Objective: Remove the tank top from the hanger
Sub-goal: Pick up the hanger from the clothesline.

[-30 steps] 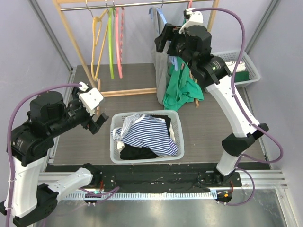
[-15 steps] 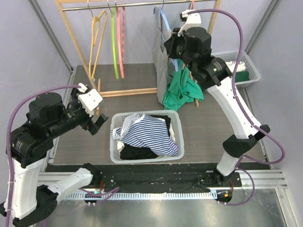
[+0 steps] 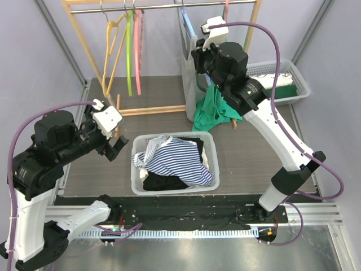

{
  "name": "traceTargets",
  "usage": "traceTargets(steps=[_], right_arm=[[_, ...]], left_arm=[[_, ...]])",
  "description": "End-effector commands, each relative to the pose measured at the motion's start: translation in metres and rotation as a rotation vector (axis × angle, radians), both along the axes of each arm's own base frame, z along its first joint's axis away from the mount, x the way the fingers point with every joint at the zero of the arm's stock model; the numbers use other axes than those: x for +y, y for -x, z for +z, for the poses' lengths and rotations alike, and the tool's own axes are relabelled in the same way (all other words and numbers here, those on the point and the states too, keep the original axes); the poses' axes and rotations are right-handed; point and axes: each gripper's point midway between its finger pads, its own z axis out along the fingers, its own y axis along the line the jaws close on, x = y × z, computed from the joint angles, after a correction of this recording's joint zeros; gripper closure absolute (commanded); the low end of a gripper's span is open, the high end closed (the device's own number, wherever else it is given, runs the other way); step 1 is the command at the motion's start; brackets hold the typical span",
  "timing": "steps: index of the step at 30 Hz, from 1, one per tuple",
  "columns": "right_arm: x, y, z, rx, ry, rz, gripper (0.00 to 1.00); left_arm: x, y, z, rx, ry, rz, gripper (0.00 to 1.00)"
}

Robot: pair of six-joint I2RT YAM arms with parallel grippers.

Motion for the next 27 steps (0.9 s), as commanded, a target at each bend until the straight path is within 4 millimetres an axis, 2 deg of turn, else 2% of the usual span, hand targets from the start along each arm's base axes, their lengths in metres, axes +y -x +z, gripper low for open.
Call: traceTargets(steps=[1, 6, 8, 14, 18, 19, 21, 25, 27], right_arm=[[-0.023, 0.025, 0.094, -0.254, -0.169, -0.018, 0.99], [-0.023, 0.036, 0.094, -0.227, -0.189, 0.023, 0.99], [-0.021, 0.041, 0.085, -0.182, -0.172, 0.045, 0.99], [-0.016, 0.080, 0.071, -0.084, -0.190, 0.203, 0.99], [-0.020, 0.101, 0.060, -0.004, -0.186, 0.249, 0.99], [-0.025, 0.110, 0.064, -0.003, -0.206, 0.260, 0.99], [-0.026, 0.116, 0.054, 0.026, -0.201, 0.275, 0.99], [-0.028, 0.133, 0.050, 0.048, -0.202, 0.324, 0.99], [-0.034, 0.141, 0.056, 0.035, -0.210, 0.329, 0.99]], left_arm=[[-0.003, 0.000, 0.008, -0.021, 0.037, -0.005, 0.07], [-0.001, 0.001, 0.006, -0.019, 0.033, -0.001, 0.07], [-0.001, 0.001, 0.006, -0.022, 0.032, -0.003, 0.07], [-0.003, 0.001, 0.007, -0.020, 0.035, -0.010, 0.07], [-0.002, 0.002, 0.013, -0.034, 0.042, -0.009, 0.07], [-0.003, 0.001, 0.013, -0.034, 0.043, -0.009, 0.07], [-0.003, 0.001, 0.015, -0.036, 0.045, -0.007, 0.07], [-0.005, 0.001, 0.017, -0.031, 0.057, -0.013, 0.07], [-0.006, 0.001, 0.019, -0.032, 0.062, -0.013, 0.07]])
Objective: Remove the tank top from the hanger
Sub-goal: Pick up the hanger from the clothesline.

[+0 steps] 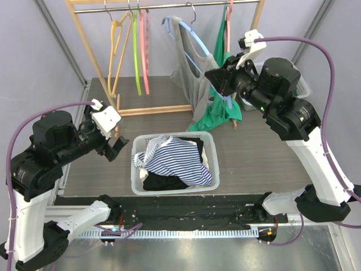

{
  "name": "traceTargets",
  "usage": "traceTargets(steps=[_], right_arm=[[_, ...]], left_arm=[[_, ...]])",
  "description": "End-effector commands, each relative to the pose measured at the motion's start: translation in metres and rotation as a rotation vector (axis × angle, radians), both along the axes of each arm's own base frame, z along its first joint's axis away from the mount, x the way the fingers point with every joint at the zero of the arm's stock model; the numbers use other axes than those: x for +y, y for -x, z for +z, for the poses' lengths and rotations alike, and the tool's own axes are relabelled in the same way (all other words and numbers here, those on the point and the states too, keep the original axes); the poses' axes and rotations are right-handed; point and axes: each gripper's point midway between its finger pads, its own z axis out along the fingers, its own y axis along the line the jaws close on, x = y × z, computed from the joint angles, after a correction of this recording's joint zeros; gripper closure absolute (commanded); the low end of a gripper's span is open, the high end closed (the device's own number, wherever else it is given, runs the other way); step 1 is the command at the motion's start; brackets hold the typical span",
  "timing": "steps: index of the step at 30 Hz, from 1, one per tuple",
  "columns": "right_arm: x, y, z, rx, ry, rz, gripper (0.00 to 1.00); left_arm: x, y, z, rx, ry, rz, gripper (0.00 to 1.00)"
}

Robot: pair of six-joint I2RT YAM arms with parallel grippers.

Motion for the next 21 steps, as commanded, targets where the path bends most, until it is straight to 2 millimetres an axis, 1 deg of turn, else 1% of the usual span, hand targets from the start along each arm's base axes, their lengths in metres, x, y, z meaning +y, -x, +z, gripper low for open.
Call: traceTargets(steps=[1, 6, 7, 9, 10, 13, 16, 21], right_arm=[[-0.002, 0.032, 0.037, -0.083, -0.093, 0.103, 0.99], [-0.017, 0.070, 0.082, -0.219, -0.158, 0.181, 0.99], [-0.022, 0.080, 0.098, -0.255, -0.181, 0.194, 0.99], [-0.026, 0.093, 0.113, -0.292, -0.202, 0.221, 0.99], [-0.034, 0.103, 0.128, -0.329, -0.225, 0.228, 0.99], [-0.045, 0.121, 0.151, -0.391, -0.268, 0.243, 0.99], [-0.055, 0.135, 0.167, -0.443, -0.304, 0.254, 0.99], [-0.065, 0.145, 0.180, -0.491, -0.321, 0.243, 0.99]], left_arm=[[-0.006, -0.002, 0.018, -0.028, 0.055, -0.008, 0.07], [-0.007, -0.001, 0.019, -0.026, 0.059, -0.013, 0.07], [-0.007, -0.001, 0.020, -0.029, 0.061, -0.012, 0.07], [-0.006, -0.001, 0.020, -0.032, 0.061, -0.011, 0.07], [-0.006, -0.001, 0.021, -0.033, 0.063, -0.009, 0.07], [-0.006, -0.001, 0.020, -0.028, 0.062, -0.008, 0.07], [-0.007, -0.001, 0.020, -0.028, 0.065, -0.012, 0.07], [-0.009, -0.003, 0.020, -0.020, 0.068, -0.016, 0.07]])
